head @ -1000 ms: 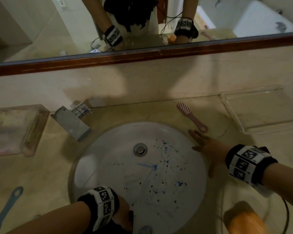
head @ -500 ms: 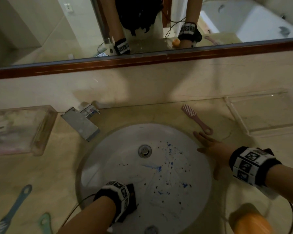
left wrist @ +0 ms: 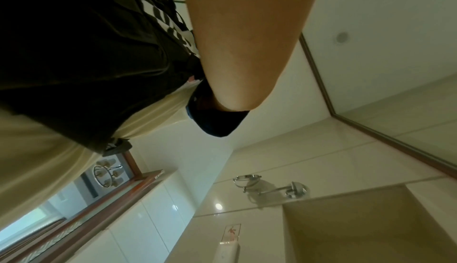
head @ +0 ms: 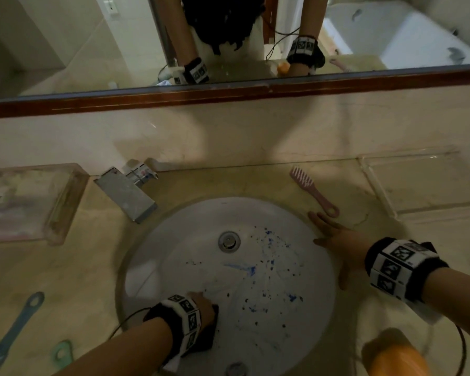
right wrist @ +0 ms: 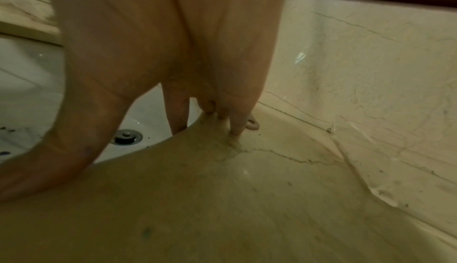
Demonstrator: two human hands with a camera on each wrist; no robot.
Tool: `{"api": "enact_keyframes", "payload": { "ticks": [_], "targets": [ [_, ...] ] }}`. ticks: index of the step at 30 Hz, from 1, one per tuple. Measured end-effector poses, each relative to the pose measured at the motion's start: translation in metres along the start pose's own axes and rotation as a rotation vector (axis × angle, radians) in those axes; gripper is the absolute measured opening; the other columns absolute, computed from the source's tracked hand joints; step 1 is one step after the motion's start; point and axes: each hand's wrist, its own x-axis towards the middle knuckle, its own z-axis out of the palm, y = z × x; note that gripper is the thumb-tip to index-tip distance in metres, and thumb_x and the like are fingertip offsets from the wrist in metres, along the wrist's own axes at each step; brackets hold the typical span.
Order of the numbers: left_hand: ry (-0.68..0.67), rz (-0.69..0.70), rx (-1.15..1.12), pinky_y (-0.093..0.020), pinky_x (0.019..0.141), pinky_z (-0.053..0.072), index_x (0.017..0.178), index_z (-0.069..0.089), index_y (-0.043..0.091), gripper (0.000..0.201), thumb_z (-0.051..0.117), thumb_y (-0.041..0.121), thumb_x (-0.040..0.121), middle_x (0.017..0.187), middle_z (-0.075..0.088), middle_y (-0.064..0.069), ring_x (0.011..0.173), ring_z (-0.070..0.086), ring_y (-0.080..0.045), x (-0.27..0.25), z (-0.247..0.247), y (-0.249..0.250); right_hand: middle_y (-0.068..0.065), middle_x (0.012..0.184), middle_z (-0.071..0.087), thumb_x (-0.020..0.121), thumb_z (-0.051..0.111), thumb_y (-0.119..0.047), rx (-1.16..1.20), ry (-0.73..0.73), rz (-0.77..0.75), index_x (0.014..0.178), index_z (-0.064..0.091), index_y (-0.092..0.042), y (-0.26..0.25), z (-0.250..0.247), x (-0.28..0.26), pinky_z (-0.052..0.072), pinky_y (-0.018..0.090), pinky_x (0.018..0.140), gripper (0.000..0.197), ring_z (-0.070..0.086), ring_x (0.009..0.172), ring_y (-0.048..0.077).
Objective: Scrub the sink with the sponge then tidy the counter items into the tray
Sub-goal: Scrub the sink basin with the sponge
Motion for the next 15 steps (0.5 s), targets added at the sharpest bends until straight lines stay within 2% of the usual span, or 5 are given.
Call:
{"api": "enact_keyframes", "payload": {
  "ticks": [3, 6, 10, 13, 15],
  "targets": [
    [0.100, -0.037, -0.006, -0.033, 0.113, 0.031, 0.144, 0.034, 0.011, 0.056, 0.035, 0.046, 0.100, 0.150, 0.036, -0.011, 0.137, 0.039, -0.027, 0.023, 0.003, -0.024, 0.011, 0.152, -0.035, 0.060, 0.081, -0.052, 0.001, -0.021, -0.013, 0.150, 0.020, -0.017, 0.005, 0.004, 0.005, 0.005, 0.040, 0.123, 0.114, -0.028, 0.143, 0.029],
    [0.197, -0.058, -0.004, -0.040, 0.117, 0.031, 0.151, 0.021, 0.020, 0.072, 0.034, 0.061, 0.093, 0.155, 0.026, -0.012, 0.139, 0.034, -0.030, 0.040, -0.004, -0.046, 0.008, 0.150, -0.038, 0.060, 0.081, -0.052, -0.013, 0.002, -0.038, 0.151, 0.020, -0.018, 0.009, 0.008, 0.010, 0.005, 0.038, 0.124, 0.114, -0.031, 0.140, 0.023],
    [0.264, -0.139, -0.202, -0.043, 0.116, 0.033, 0.151, 0.003, 0.039, 0.067, 0.036, 0.054, 0.095, 0.156, 0.019, -0.015, 0.139, 0.032, -0.035, 0.046, -0.013, -0.054, 0.004, 0.146, -0.040, 0.059, 0.081, -0.052, 0.015, 0.013, -0.059, 0.150, 0.021, -0.019, 0.012, 0.008, 0.012, 0.005, 0.035, 0.123, 0.114, -0.034, 0.131, 0.015],
    [0.207, -0.161, -0.173, -0.045, 0.117, 0.029, 0.154, 0.001, 0.023, 0.072, 0.044, 0.039, 0.098, 0.155, 0.019, -0.020, 0.140, 0.030, -0.037, 0.044, -0.020, -0.053, 0.002, 0.143, -0.041, 0.056, 0.077, -0.060, 0.009, -0.035, -0.017, 0.150, 0.022, -0.019, 0.007, 0.005, 0.011, 0.005, 0.035, 0.122, 0.116, -0.031, 0.140, 0.023],
    [0.177, -0.107, -0.220, -0.045, 0.118, 0.029, 0.154, 0.000, 0.024, 0.091, 0.059, 0.043, 0.089, 0.158, 0.017, -0.014, 0.143, 0.027, -0.034, 0.044, -0.022, -0.057, 0.008, 0.148, -0.039, 0.063, 0.068, -0.064, -0.011, -0.074, 0.062, 0.150, 0.023, -0.017, -0.003, 0.002, 0.011, 0.009, 0.039, 0.123, 0.108, -0.022, 0.145, 0.031]
  ]
}}
